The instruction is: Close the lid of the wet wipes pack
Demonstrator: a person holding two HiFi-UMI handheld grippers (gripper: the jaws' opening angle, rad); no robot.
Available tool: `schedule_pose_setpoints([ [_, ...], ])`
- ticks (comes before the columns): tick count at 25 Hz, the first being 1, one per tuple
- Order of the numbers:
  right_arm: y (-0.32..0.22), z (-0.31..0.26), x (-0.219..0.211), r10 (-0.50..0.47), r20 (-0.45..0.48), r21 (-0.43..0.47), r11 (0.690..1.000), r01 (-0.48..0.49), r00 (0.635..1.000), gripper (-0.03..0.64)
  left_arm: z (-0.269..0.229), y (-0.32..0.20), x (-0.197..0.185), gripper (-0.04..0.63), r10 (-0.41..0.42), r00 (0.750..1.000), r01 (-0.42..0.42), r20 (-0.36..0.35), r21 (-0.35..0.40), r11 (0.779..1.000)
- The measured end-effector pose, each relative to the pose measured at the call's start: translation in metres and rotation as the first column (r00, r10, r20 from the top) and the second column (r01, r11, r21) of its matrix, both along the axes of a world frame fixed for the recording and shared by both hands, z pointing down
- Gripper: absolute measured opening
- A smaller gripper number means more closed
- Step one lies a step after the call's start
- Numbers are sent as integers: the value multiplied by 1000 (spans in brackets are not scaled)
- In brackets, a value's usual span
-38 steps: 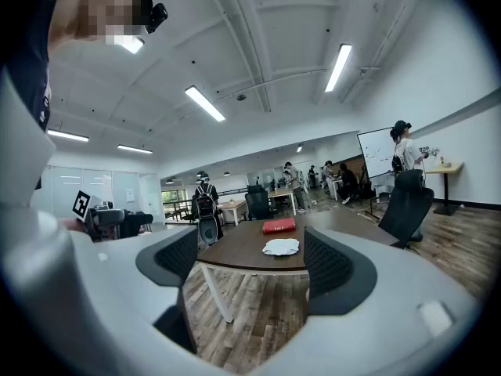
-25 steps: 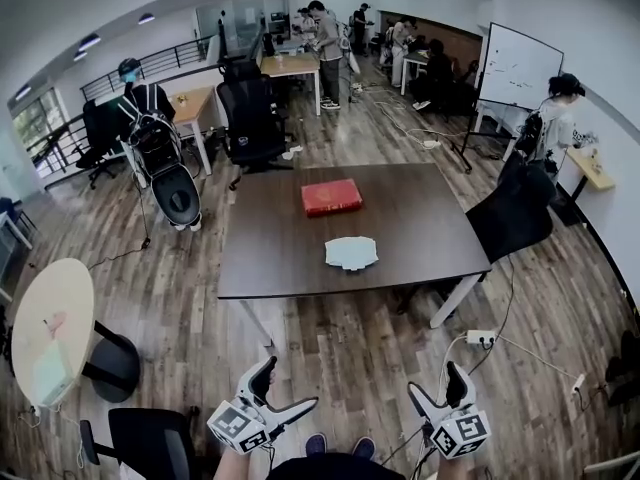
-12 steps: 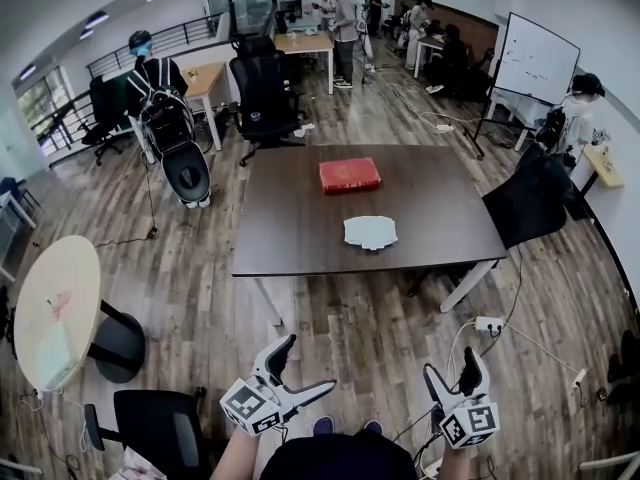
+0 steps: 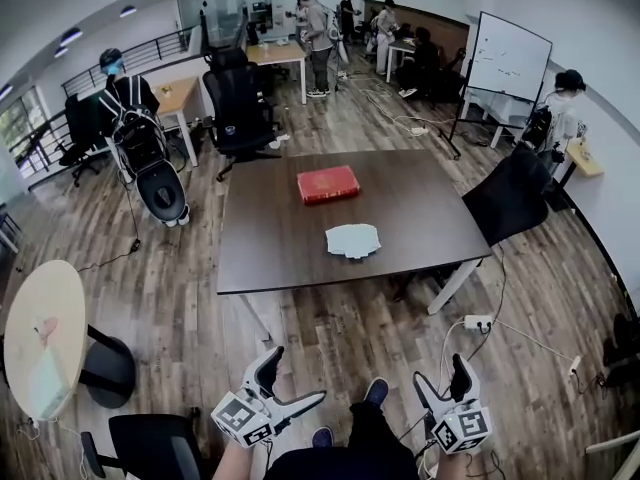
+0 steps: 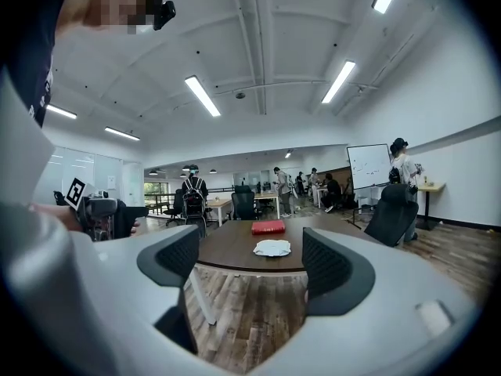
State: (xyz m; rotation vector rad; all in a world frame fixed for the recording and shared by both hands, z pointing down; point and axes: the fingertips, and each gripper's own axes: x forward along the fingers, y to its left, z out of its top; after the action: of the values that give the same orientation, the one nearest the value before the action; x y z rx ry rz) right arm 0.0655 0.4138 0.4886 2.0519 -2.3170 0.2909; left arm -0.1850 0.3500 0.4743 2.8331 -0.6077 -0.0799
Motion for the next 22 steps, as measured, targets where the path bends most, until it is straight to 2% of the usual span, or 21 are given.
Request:
schedule_pose_setpoints([
  [9, -59, 5, 21, -35, -5, 19, 999, 35, 999, 423, 3, -45, 19, 531, -18, 1000, 17, 17, 19, 1000],
  [22, -182, 23, 92, -107, -6, 10, 994, 107, 994, 416, 23, -152, 97, 531, -57, 997, 56, 56, 19, 998],
])
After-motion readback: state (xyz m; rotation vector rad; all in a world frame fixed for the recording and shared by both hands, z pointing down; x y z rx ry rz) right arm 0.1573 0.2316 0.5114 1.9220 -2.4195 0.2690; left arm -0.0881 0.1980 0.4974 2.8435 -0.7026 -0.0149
